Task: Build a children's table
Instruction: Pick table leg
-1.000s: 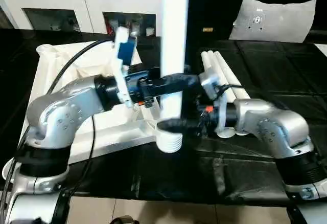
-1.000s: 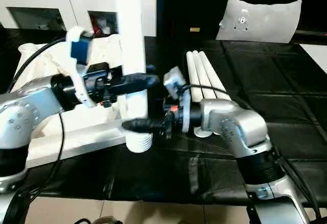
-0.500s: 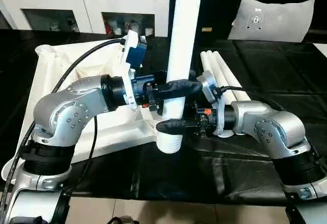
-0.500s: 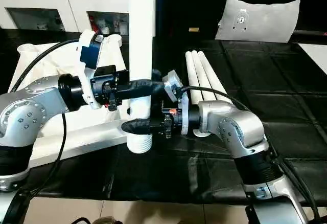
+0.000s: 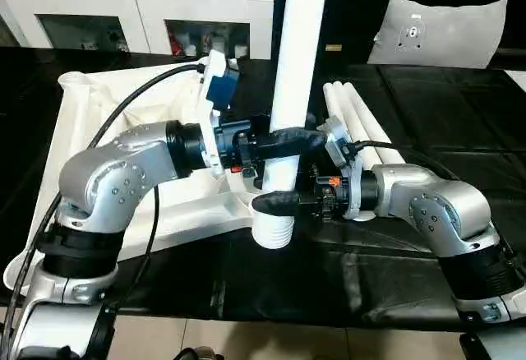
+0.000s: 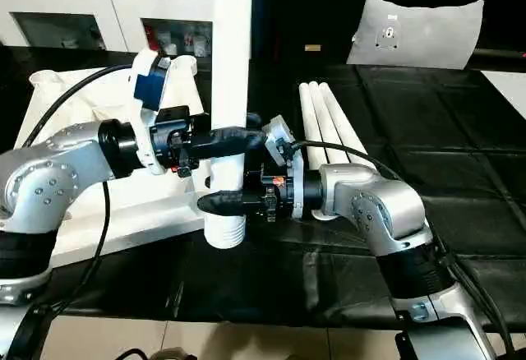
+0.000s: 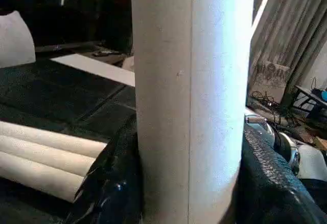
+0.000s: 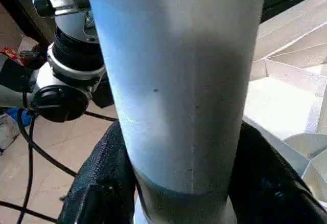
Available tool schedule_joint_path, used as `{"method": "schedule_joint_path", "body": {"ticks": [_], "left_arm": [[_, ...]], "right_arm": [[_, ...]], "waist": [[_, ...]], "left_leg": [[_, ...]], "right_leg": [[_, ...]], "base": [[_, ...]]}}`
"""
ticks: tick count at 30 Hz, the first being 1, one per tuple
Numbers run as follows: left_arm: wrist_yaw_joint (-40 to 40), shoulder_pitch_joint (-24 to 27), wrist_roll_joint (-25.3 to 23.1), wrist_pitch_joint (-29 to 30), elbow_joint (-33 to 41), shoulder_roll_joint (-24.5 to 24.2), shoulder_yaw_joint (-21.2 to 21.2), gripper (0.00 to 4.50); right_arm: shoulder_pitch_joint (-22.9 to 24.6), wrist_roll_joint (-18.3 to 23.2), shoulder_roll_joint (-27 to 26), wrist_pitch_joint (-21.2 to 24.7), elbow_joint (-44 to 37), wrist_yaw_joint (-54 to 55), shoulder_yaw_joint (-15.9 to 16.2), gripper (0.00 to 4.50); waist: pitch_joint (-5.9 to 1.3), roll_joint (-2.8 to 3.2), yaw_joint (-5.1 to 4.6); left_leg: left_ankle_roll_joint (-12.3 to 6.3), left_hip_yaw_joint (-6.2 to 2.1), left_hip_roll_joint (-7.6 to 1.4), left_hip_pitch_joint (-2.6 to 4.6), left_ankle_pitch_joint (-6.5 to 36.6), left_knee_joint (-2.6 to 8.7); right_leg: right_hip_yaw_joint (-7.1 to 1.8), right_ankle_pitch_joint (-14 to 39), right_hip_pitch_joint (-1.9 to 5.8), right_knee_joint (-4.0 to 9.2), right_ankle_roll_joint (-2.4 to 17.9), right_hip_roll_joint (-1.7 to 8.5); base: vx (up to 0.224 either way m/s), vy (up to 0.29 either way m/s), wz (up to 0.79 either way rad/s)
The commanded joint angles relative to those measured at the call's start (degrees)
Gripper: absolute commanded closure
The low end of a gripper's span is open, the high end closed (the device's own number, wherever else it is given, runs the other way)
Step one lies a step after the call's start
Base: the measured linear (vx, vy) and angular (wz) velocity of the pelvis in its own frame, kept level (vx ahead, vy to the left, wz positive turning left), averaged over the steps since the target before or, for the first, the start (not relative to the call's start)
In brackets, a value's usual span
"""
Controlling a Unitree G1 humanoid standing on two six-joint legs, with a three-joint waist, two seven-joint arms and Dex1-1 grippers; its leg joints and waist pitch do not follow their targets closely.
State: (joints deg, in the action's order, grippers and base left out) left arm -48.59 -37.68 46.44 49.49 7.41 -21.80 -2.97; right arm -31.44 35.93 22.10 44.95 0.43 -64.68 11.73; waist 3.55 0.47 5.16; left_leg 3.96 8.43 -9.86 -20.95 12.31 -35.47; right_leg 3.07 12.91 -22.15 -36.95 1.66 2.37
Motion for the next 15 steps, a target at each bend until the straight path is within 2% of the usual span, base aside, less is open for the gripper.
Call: {"method": "schedule_joint_path", "body": {"ticks": [1,2,4,8,9,15], "left_arm": [[1.32,-1.51,0.19,0.33,0.82,0.44,0.85,2.29],[1.96,-1.64,0.74,0.35,1.71,1.19,0.99,2.08],[3.33,-1.77,2.82,1.12,2.33,2.76,2.14,1.94],[5.42,-1.9,6.37,2.13,3.39,5.47,4.18,1.94],[6.18,-1.89,7.15,2.24,3.76,6.27,4.59,1.94],[7.47,-0.93,6.56,2.56,5.47,7.74,3.38,1.94]], "right_arm": [[0.6,-0.46,-0.36,0.22,-0.13,0.12,1.15,2.55],[1.08,-0.97,-0.53,-0.3,-0.14,0.51,1.37,2.55],[1.49,-1.22,-0.84,-0.35,-0.14,1.12,1.38,2.55],[1.9,-1.94,-1.58,-0.65,0.53,3.09,0.94,2.58],[1.95,-2.22,-1.87,-0.91,0.94,3.74,0.73,2.58],[2.8,-1.7,-3.05,-0.6,0.93,5.04,0.08,2.6]], "waist": [[-4.2,0.25,0.18],[-4.22,0.19,0.23],[-4.31,0.24,0.26],[-4.27,0.22,0.31],[-4.24,0.38,0.31],[-4.25,0.36,0.31]], "left_leg": [[-0.71,-0.45,-2.64,-0.03,0.07,3.55],[-0.73,-0.44,-2.68,-0.05,0.09,3.52],[-0.69,-0.47,-2.62,-0.12,-0.44,3.43],[-0.83,-0.46,-2.62,-0.14,0.17,3.41],[-0.83,-0.51,-2.61,-0.11,0.29,3.45],[-1.07,-0.57,-2.66,-0.11,0.17,3.5]], "right_leg": [[-3.14,1.13,3.67,4.11,12.34,5.19],[-3.16,0.79,3.72,4.11,12.42,5.25],[-3.13,-0.63,3.8,3.89,12.86,5.24],[-3.14,-0.13,3.82,4.08,13.03,5.31],[-3.09,0.28,3.79,4.09,12.98,5.22],[-3.08,0.14,3.8,4.14,12.62,5.24]], "base": [[0.0,0.0,0.0],[0.0,0.0,0.0],[0.0,0.0,0.0],[0.0,0.0,0.0],[0.0,0.0,0.0],[0.0,0.0,0.0]]}}
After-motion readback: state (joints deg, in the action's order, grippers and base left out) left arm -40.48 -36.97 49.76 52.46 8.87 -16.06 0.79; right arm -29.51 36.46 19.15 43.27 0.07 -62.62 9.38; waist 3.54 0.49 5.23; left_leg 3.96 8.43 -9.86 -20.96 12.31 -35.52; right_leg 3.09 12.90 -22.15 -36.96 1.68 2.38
